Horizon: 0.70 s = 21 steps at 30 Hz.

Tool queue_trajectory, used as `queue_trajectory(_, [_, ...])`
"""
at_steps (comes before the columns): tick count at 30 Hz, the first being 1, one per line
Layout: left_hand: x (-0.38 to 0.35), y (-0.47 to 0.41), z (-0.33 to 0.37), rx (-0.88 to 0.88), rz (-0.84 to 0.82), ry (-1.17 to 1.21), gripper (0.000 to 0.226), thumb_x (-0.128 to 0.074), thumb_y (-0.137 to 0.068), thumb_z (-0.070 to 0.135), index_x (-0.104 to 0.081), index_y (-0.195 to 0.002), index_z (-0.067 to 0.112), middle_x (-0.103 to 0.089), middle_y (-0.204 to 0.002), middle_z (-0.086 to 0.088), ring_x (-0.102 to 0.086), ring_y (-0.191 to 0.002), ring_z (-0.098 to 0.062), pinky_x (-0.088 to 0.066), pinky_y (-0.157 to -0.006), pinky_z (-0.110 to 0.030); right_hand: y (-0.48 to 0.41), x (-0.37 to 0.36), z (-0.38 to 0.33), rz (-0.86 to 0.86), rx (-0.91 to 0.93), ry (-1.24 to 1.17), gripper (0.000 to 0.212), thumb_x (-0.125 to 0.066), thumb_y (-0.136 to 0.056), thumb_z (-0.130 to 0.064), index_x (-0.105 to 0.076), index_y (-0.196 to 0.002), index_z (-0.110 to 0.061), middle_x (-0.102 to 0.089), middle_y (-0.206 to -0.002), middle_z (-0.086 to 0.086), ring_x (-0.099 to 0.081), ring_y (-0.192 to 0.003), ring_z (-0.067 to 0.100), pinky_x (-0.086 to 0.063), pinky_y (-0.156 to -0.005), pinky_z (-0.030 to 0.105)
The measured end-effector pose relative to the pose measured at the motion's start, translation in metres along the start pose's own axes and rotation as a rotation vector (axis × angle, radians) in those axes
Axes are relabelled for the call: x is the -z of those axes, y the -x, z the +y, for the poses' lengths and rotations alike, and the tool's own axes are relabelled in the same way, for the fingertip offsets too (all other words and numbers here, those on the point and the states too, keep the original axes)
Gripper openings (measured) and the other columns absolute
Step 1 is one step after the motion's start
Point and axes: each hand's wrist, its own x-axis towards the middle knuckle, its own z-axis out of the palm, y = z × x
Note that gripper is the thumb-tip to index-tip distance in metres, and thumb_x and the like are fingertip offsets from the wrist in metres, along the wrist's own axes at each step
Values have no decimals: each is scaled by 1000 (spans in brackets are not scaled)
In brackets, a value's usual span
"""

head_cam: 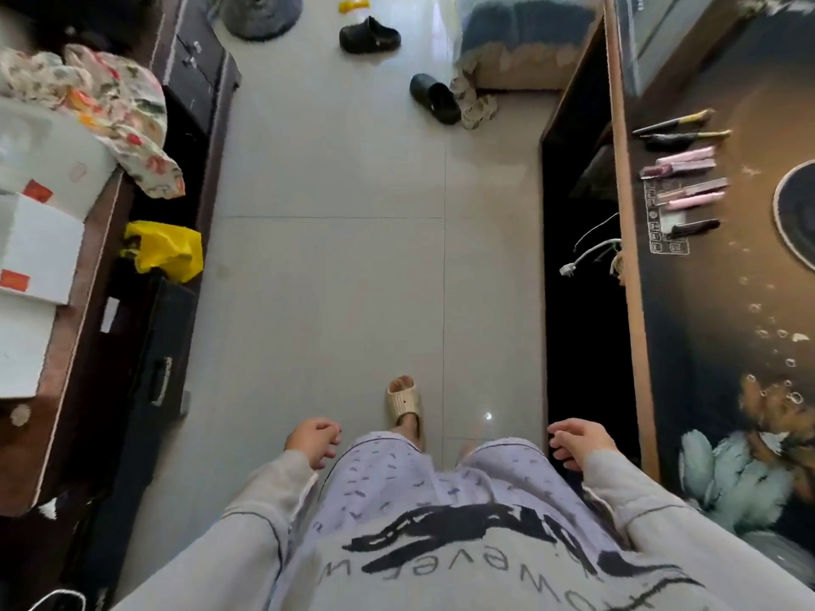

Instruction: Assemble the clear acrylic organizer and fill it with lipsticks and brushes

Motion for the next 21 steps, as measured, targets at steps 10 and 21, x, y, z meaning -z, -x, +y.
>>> queue_trajectory(10, [27,-44,195,-218,-171,-241,22,-40,-94,5,-52,-78,14,-50,-67,1,-50,-43,-8,-30,-47,-16,-13,-16,-35,122,-192,-285,24,-41,-87,12,-60,-101,14,-50,-58,9,-44,-45,19,-32,-25,6])
queue_trajectory(21, [-12,-99,296,-150,-203,-519,19,-45,-91,1,-55,-76,6,-50,-63,-4,-42,-50,-18,-27,-47,-22,-96,58,-163,89,-167,-412,23,-39,-91,5,-59,-102,4,-49,-59,7,-41,-47,16,-31,-30,13])
